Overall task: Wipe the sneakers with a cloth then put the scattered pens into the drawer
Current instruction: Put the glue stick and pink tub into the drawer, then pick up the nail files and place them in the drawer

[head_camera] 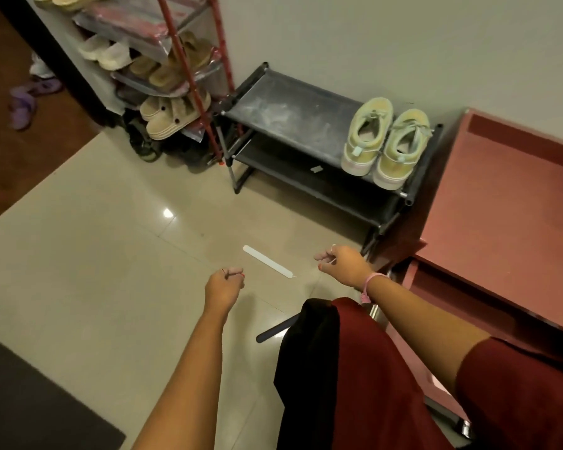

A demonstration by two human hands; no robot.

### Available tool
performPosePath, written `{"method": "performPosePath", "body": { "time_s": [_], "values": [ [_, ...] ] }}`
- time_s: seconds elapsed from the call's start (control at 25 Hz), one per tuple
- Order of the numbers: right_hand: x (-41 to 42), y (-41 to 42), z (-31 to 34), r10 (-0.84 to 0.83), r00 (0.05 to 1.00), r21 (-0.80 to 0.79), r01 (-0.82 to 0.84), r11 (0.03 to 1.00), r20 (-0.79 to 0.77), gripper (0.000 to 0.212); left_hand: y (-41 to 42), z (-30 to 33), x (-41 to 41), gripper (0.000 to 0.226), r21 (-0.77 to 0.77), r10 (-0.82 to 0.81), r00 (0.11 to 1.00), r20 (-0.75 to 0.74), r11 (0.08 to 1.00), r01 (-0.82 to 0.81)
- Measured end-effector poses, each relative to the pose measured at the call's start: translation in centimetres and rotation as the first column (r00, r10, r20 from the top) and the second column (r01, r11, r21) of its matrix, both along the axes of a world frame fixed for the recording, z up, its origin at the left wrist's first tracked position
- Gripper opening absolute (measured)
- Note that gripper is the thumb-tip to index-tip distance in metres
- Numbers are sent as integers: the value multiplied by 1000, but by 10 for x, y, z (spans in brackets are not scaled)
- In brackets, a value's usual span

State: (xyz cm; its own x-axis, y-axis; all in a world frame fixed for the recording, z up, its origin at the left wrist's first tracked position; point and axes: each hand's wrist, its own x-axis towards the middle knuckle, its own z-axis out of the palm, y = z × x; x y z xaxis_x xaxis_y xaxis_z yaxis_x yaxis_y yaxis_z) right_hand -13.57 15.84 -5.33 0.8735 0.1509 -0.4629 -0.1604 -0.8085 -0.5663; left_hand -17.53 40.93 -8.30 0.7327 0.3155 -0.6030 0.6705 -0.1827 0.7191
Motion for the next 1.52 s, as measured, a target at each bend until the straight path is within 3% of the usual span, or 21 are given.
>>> {"method": "performPosePath", "body": {
  "time_s": [0.28,0.48,0.64,0.8,1.04,1.2,1.36,1.52],
  "values": [
    [50,16,-103,123,975,-70,-137,988,-183,25,9,-121,-20,18,93,70,987,-146,994,-57],
    [72,21,-171,193,951,-57,-213,976,-240,27,-6,-189,-18,19,193,-84,968,-236,972,132],
    [88,20,-226,174,945,-35,-191,981,-276,31,-15,-243,-29,24,227,-191,900,-391,928,295],
    [97,28,-280,-1,963,15,5,1000,-270,28,-21,-283,-51,29,241,-324,812,-486,843,481],
    [108,51,-351,24,965,-87,-48,995,-261,50,-24,-326,-58,70,343,-451,715,-533,658,671],
    [103,61,-369,19,984,-178,-51,983,-176,45,-24,-339,-61,57,389,-434,708,-558,616,685],
    [104,63,-371,16,973,-164,-54,985,-229,31,-23,-343,-60,45,373,-417,721,-554,650,662],
    [105,54,-360,-96,941,-70,78,995,-326,28,-17,-344,-52,26,301,-392,762,-515,750,589]
  ]
}}
